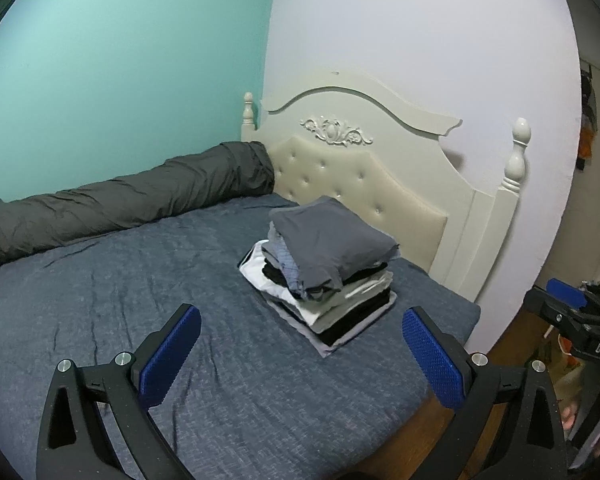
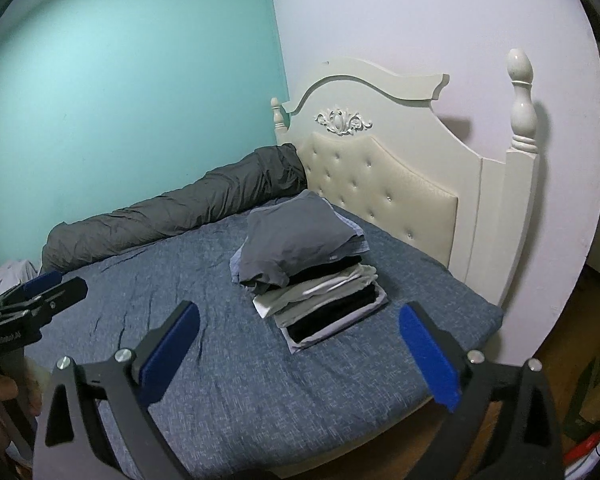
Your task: Fold clothes
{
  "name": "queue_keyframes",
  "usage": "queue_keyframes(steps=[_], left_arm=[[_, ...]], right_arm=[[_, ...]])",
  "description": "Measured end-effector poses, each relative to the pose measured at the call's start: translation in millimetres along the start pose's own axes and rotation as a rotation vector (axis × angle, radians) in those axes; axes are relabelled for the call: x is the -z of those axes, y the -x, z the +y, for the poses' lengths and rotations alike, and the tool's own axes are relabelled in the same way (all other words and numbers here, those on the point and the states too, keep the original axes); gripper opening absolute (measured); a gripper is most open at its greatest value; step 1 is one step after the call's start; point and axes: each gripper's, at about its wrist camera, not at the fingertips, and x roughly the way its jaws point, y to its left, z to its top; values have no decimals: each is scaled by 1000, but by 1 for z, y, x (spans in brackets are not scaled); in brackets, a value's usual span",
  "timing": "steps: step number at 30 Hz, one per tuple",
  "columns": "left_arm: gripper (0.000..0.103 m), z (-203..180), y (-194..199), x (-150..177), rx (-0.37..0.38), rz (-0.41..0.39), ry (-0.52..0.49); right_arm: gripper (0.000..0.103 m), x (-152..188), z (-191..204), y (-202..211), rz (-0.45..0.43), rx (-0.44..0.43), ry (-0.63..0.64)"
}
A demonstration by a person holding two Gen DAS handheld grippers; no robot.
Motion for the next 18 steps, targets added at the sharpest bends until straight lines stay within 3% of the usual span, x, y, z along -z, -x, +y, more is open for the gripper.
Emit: queue_keyframes(steps=[18], left_arm=[[103, 0, 10, 9, 11, 1, -8]], right_arm=[[101, 8, 13, 6, -13, -6, 9]])
